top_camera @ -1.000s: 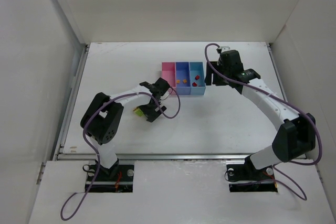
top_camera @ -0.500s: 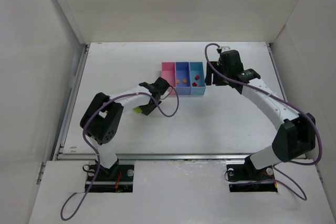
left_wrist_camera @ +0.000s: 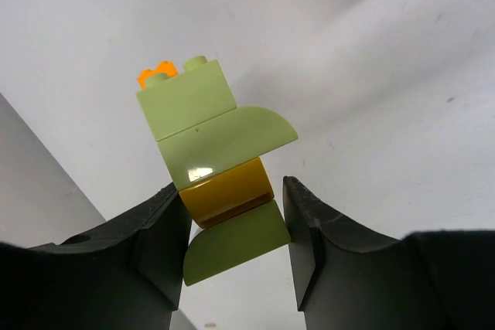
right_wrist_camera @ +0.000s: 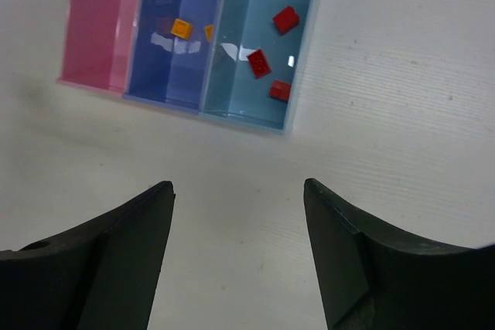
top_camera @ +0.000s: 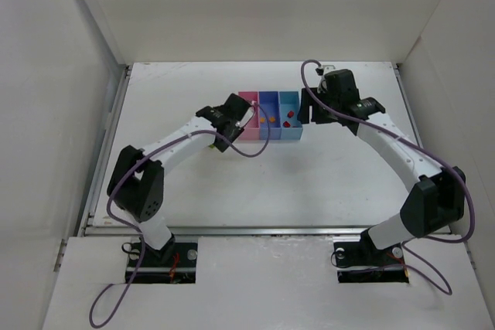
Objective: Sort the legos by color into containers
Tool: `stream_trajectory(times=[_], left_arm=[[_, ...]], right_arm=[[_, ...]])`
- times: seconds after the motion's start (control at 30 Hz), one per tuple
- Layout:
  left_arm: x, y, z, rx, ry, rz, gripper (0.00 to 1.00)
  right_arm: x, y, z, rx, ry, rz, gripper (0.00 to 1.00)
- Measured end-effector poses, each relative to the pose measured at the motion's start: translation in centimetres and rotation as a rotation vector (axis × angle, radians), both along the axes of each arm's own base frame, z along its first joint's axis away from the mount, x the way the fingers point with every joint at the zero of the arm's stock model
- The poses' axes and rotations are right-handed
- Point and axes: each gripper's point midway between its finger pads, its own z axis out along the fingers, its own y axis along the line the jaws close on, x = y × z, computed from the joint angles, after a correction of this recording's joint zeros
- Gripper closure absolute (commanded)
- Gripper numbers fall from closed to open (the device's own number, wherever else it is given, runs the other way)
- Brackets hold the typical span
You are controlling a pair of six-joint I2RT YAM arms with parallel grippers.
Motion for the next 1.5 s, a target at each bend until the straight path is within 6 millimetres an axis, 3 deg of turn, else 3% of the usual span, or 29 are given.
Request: stream_trajectory(times=[0.13, 0.27, 0.57, 0.83, 1.07, 1.4, 1.5], left_arm=[[1.7, -2.4, 5.6, -0.162, -0.098, -0.038, 1.00], [2.6, -4.4, 9.7, -0.298, -0.140, -0.111, 1.00], [1.2, -9.3, 15.5, -0.608, -0.144, -0.395, 1.00], [-0.6, -13.7, 18.0, -0.830, -0.129, -0.599, 1.00], [-1.6, -14.9, 18.9, -0.895, -0.129, -0.668, 1.00], [-2.4, -15.8, 18.9, -0.887, -0.126, -0.716, 1.00], [-2.5, -15.9, 18.9, -0.881, -0.129, -0.722, 1.00]], right_arm=[[0.2, 1.9, 2.0, 0.074, -0.018, 0.073, 0.26], [0.1, 3.5, 3.9, 0.149, -0.033, 0.152, 0.25], [0.6, 5.7, 8.8, 0.463, -0.087, 0.288, 0.22], [-1.4, 8.1, 11.8, 0.615, -0.089, 0.452, 0.18], [-2.5, 9.4, 13.8, 0.688, -0.074, 0.538, 0.15], [-1.1, 11.3, 12.3, 0.767, 0.057, 0.547, 0.13], [-1.1, 11.6, 12.3, 0.785, 0.086, 0.546, 0.17]])
